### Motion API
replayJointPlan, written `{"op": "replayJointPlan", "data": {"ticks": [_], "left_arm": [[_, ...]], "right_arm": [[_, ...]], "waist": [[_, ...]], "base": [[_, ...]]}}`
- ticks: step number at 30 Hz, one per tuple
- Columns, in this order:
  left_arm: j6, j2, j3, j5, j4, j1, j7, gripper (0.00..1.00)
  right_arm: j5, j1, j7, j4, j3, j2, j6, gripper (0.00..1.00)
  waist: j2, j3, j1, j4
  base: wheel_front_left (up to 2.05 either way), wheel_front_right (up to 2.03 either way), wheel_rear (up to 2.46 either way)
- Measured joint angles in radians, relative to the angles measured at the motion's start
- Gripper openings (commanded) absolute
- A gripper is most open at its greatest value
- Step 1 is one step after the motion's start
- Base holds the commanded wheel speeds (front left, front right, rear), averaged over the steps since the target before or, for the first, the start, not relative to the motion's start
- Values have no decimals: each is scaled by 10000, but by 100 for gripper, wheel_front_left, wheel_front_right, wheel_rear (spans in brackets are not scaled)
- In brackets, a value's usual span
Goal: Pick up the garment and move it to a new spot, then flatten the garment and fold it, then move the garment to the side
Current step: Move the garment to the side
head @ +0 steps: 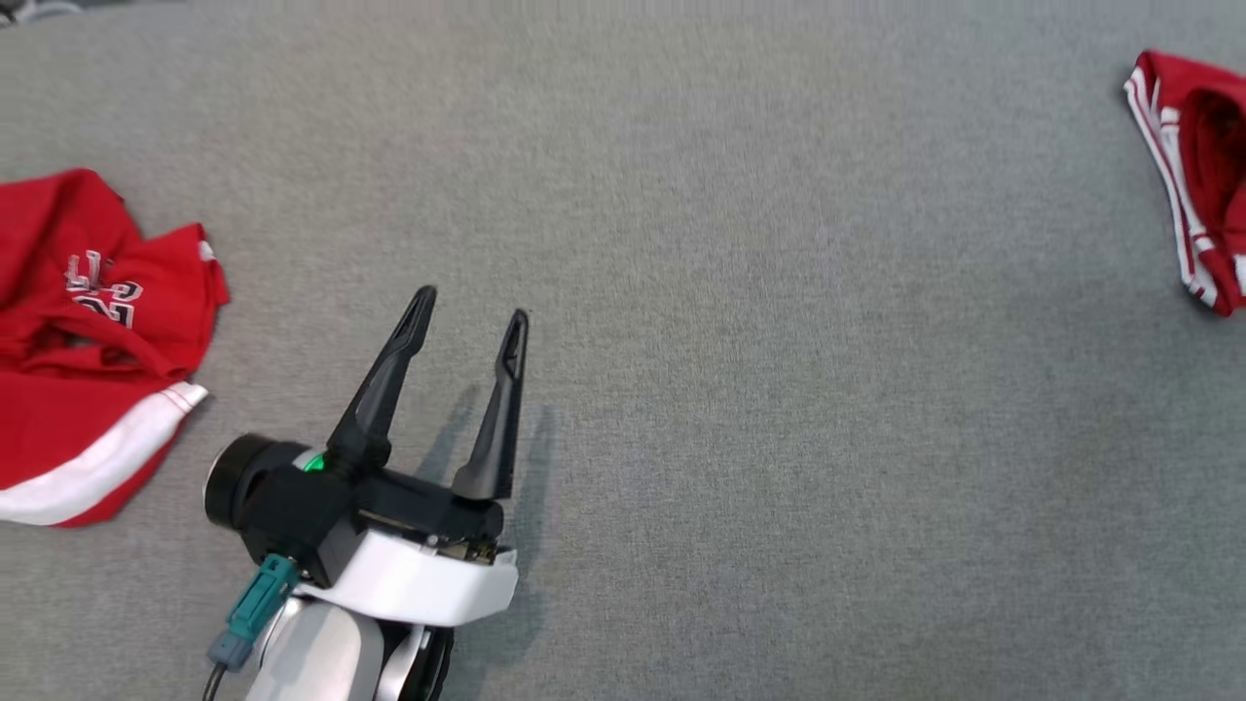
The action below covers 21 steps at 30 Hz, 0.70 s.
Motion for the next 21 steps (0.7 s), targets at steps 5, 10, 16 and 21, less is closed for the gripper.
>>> {"op": "replayJointPlan", "data": {"ticks": [5, 10, 16, 21], "left_arm": [[56, 8, 297, -259, 514, 475, -151, 100], [58, 8, 550, -360, 1035, 709, -240, 100], [98, 27, 723, -408, 1507, 1165, -244, 100], [96, 21, 970, -430, 1653, 1415, -274, 100]], "right_arm": [[627, 1332, 0, -1191, 744, 362, 0, 100], [1131, 2580, 0, -2150, 1152, 706, 0, 100], [1246, 3912, 0, -2763, 1465, 1003, 0, 100], [1417, 5075, 0, -3530, 1768, 1392, 0, 100]], "waist": [[0, -758, 0, 179], [0, -1497, 0, 350], [0, -2236, 0, 452], [0, -2909, -1, 532]], "base": [[0, 0, 0], [0, 0, 0], [0, 0, 0], [0, 0, 0]]}}
